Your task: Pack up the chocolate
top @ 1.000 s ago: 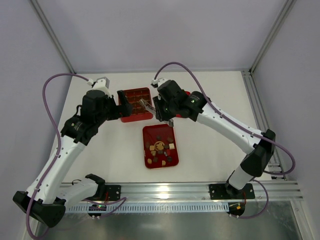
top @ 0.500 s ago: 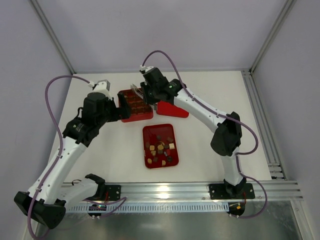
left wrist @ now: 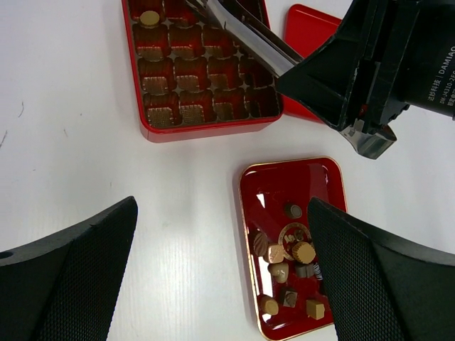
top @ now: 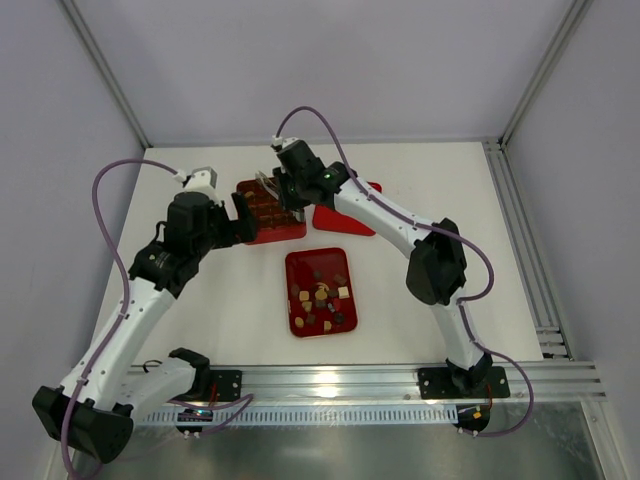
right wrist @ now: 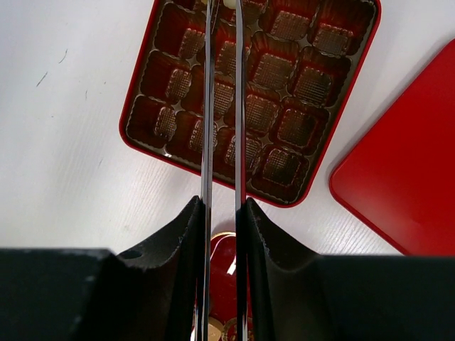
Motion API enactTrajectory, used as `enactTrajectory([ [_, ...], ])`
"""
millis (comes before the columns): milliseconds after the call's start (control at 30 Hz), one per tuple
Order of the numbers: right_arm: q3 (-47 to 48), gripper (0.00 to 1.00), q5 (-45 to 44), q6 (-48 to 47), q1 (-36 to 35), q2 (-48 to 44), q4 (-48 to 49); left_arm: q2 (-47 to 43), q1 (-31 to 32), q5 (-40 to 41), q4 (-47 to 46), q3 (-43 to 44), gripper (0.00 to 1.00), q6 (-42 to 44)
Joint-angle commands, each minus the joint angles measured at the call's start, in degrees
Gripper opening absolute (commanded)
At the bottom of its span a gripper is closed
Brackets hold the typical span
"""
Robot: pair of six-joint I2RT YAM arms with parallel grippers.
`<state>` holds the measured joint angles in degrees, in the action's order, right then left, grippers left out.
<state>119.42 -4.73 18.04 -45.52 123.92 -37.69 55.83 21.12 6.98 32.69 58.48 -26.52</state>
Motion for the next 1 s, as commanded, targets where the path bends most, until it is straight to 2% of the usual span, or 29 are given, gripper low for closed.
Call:
enactTrajectory([
  [0, 2.2, 0.19, -0.6, 0.3, 0.1, -0.2, 3.7, -0.9, -0.8, -0.2, -3.7, -0.9, 1.0, 0.7],
  [467, 2.8, 0.2, -0.6, 0.2, 0.1, 2.8, 3.9, -1.3, -2.4, -1.3, -4.0, -1.9, 1.0, 0.3],
  [833, 4.0, 0.38, -1.5, 0.3, 0.1, 3.4, 4.0, -1.5, -2.8, -1.6, -4.0, -2.1, 1.0, 0.2],
  [967, 4.2, 0.4, -1.5, 0.3, 0.1, 3.2, 3.9, -1.4, -2.9, -1.6, -4.0, -2.2, 1.0, 0.3],
])
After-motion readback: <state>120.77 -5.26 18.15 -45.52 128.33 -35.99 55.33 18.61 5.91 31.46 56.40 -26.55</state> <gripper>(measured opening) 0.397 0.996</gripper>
